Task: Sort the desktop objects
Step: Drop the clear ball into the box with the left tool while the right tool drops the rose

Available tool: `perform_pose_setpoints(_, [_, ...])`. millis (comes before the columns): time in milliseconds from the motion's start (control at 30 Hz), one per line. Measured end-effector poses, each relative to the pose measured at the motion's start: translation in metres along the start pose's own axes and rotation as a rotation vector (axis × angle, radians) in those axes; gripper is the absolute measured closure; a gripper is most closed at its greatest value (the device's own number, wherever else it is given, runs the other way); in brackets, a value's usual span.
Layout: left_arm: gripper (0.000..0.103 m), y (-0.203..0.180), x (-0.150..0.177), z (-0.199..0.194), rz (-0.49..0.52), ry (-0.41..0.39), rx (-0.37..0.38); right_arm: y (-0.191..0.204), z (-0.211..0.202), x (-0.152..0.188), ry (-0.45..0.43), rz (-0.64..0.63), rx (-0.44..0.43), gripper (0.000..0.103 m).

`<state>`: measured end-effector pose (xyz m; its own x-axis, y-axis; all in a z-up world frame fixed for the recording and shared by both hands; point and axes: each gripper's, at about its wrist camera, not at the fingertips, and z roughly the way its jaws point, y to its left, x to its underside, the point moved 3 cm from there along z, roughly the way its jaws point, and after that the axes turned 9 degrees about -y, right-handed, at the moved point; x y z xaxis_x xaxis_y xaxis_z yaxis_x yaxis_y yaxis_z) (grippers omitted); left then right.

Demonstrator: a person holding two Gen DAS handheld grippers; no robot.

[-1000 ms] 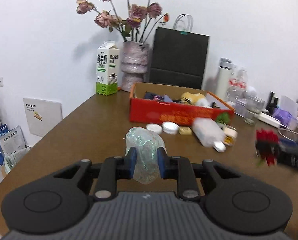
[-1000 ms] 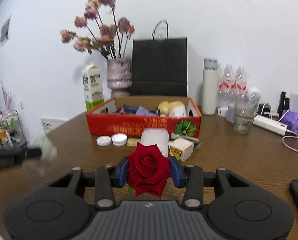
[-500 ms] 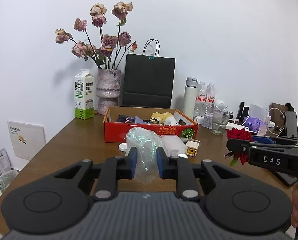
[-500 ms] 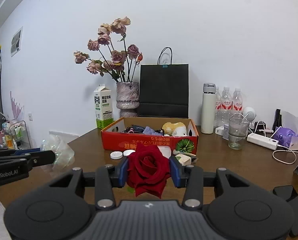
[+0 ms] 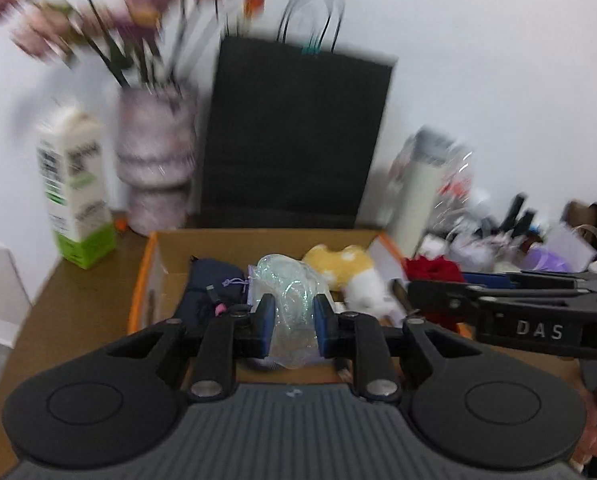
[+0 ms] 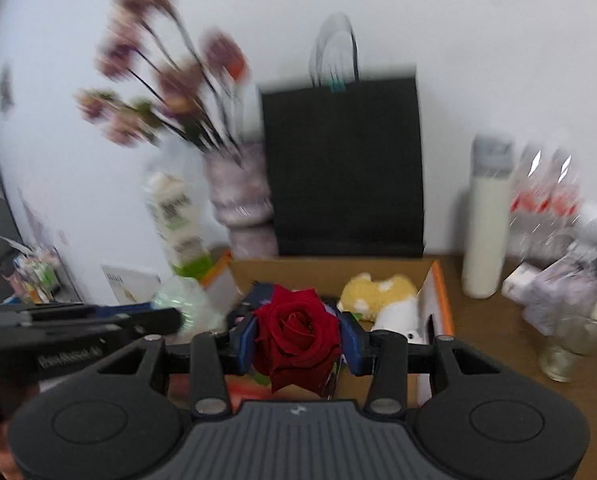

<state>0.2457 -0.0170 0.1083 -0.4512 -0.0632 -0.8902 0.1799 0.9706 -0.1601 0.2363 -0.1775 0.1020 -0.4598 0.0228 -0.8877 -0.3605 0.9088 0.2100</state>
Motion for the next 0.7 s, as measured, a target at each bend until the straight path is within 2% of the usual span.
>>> perform_pose_setpoints(33, [0.081, 0.005, -0.001, 0.024, -0.018, 0.047, -0.006, -0.008, 0.025, -0.004, 0.039, 0.049, -0.002, 0.061])
perform_pose_setpoints(67, [0.081, 0.01, -0.001, 0.05, -0.033, 0.1, 0.019, -0.016, 0.051, -0.007, 0.08, 0.101, -0.003, 0.061])
perform_pose_setpoints(133, [0.075, 0.019, 0.001, 0.08, -0.069, 0.149, 0.027, -0.03, 0.093, -0.007, 0.141, 0.166, 0.01, 0.061])
perform_pose_setpoints(200, [0.049, 0.03, 0.001, 0.101, -0.083, 0.179, 0.009, -0.039, 0.126, -0.003, 0.187, 0.177, 0.032, 0.057])
perform_pose_setpoints(267, [0.034, 0.043, 0.002, 0.11, -0.097, 0.201, -0.026, -0.045, 0.149, 0.002, 0.215, 0.191, 0.045, 0.05])
perform_pose_setpoints(300, [0.029, 0.047, -0.002, 0.112, -0.098, 0.188, -0.019, -0.048, 0.158, 0.003, 0.228, 0.202, 0.054, 0.044])
perform_pose_setpoints(367, [0.016, 0.055, -0.007, 0.106, -0.107, 0.155, -0.007, -0.053, 0.17, 0.004, 0.245, 0.216, 0.075, 0.041])
perform_pose_setpoints(500, [0.014, 0.065, -0.021, 0.091, -0.113, 0.145, -0.043, -0.046, 0.167, -0.004, 0.232, 0.189, 0.084, 0.038])
perform_pose_setpoints(600, [0.013, 0.069, -0.025, 0.075, -0.105, 0.164, -0.101, -0.038, 0.145, -0.016, 0.204, 0.147, 0.082, 0.036])
perform_pose_setpoints(700, [0.009, 0.071, -0.029, 0.049, -0.112, 0.159, -0.131, -0.035, 0.116, -0.029, 0.184, 0.1, 0.117, 0.035])
